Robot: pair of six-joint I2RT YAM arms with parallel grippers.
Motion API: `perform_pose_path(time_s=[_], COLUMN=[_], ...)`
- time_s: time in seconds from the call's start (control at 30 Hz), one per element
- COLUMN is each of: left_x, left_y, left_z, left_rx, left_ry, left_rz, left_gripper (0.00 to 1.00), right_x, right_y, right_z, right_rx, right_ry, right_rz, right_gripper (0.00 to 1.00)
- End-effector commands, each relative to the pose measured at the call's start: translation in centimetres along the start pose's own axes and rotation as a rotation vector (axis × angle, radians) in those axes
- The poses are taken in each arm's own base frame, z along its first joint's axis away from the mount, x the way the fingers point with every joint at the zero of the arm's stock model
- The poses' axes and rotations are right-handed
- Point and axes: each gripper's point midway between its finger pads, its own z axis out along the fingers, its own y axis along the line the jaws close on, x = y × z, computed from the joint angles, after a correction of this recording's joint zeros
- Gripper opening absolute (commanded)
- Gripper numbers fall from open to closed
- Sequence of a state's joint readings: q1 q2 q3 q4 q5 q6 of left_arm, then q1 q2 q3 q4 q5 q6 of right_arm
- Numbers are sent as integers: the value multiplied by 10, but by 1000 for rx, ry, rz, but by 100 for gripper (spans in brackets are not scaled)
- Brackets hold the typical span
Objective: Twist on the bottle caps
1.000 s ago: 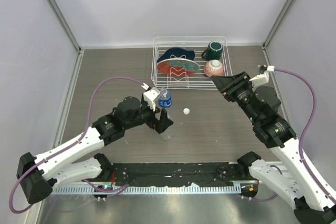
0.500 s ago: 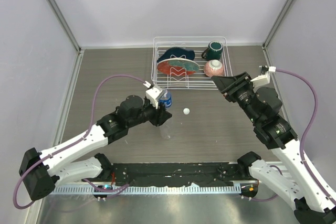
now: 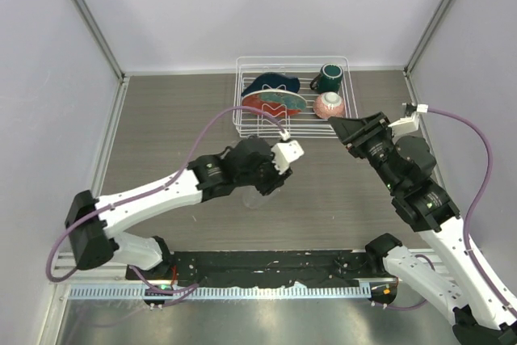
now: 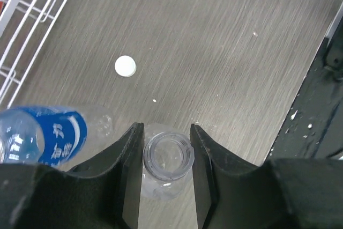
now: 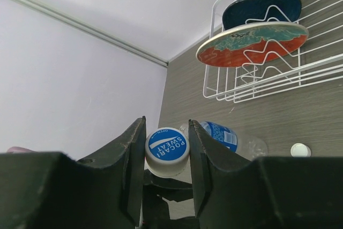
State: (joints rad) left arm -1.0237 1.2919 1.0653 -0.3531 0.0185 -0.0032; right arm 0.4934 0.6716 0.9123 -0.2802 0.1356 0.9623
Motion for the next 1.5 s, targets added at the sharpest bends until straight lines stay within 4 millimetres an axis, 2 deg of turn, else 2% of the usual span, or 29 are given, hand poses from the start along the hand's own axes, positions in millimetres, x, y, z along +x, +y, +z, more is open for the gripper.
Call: perform_pose_path(time_s=[0.0,0.1,0.13,0.2,0.23,0.3,0.33,0.37,0.4,0.47,0.67,0.7,0.73,0.77,0.83,0.93,1.17,1.27,1.33,1.37,1.47], left_x=[29,30,42,47,61,63,75,83,72,85,84,90,78,82,89,89,104,96,84,78,63], left_y=[-10,-26,-30,-45,-49,-53,-54,-55,-58,-64,-73,-75,-77,-79,-83,-84,-82,-79,-79,-79,-78], left_z=[13,24,36,43,54,66,77,79,84,92,104,107,109,102,101,101,98,99,96,93,81], left_rx=[38,85,103,163,182,205,219,230,234,252,266,270,271,273,289,286,276,260,260,260,266], left_ry=[269,346,398,427,474,497,544,588,576,632,639,666,653,708,769,773,819,800,779,772,764], left_rz=[223,262,265,291,305,317,328,321,312,272,250,236,226,193,173,165,161,173,175,175,187], left_gripper=[10,9,9,9,10,12,13,14,14,15,19,27,30,33,43,50,62,67,83,99,100], right_x=[-17,-23,-25,-29,-31,-33,-33,-34,-33,-32,-30,-30,-29,-29,-28,-28,-31,-31,-31,-31,-31], right_y=[-6,-13,-13,-16,-17,-20,-22,-22,-25,-28,-30,-30,-30,-30,-31,-32,-29,-28,-28,-29,-28], right_z=[-6,-11,-12,-15,-17,-20,-21,-24,-24,-25,-22,-22,-21,-20,-20,-19,-22,-23,-23,-23,-22], right_rx=[41,78,82,100,105,118,121,119,125,130,138,138,141,142,143,147,137,134,136,137,138], right_ry=[-78,-103,-111,-127,-134,-146,-150,-156,-157,-157,-149,-149,-145,-146,-142,-144,-154,-154,-153,-152,-151], right_rz=[-29,-49,-55,-65,-71,-75,-75,-71,-69,-67,-75,-74,-75,-70,-65,-63,-57,-59,-64,-67,-76], right_gripper=[6,5,5,5,5,5,5,5,5,5,5,5,5,4,4,4,3,3,3,4,4])
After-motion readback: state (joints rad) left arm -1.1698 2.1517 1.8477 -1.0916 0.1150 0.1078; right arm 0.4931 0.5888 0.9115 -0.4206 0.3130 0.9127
